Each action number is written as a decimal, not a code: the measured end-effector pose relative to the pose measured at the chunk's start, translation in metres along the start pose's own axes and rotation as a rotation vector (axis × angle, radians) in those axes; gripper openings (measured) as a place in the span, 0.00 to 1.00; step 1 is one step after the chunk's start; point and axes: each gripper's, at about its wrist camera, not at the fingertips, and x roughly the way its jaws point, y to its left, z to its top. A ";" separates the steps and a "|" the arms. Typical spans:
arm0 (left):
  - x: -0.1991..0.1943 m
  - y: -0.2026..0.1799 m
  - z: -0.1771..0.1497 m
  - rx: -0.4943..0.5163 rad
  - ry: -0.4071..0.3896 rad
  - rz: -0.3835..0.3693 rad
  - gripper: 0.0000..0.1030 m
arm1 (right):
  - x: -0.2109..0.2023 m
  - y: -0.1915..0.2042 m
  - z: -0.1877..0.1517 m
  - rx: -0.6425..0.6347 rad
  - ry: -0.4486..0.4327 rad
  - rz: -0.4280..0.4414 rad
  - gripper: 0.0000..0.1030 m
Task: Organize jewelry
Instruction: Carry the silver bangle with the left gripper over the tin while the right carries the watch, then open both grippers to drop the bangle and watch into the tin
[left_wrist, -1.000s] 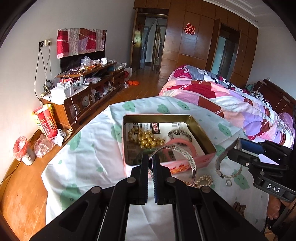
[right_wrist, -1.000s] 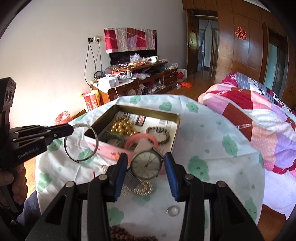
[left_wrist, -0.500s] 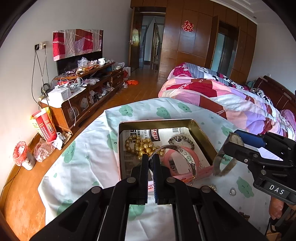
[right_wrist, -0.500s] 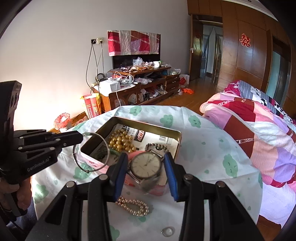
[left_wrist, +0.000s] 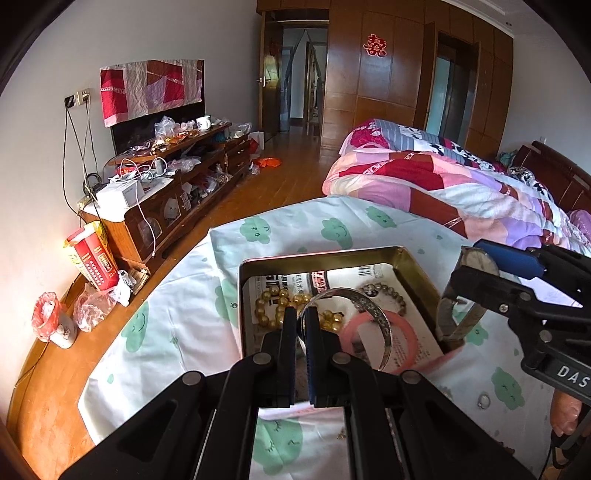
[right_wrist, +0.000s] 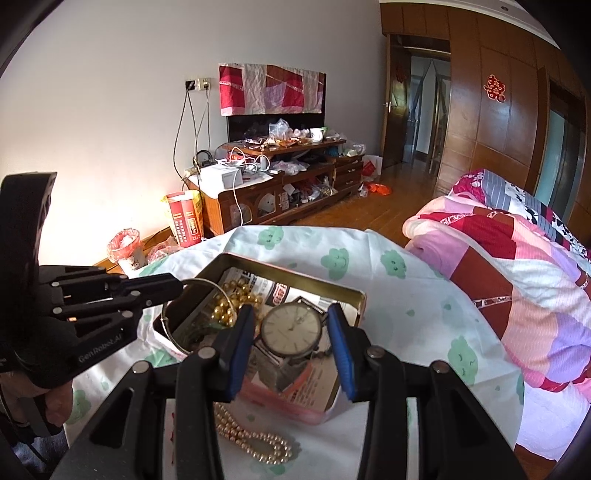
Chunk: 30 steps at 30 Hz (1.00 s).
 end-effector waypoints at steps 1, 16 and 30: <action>0.002 0.000 0.000 -0.002 0.004 0.002 0.03 | 0.002 -0.001 0.001 0.001 0.002 0.001 0.41; 0.033 0.004 0.006 -0.004 0.060 0.027 0.03 | 0.050 -0.016 0.007 0.027 0.074 0.003 0.41; 0.051 -0.002 0.006 0.015 0.096 0.039 0.03 | 0.077 -0.024 0.002 0.040 0.122 -0.019 0.41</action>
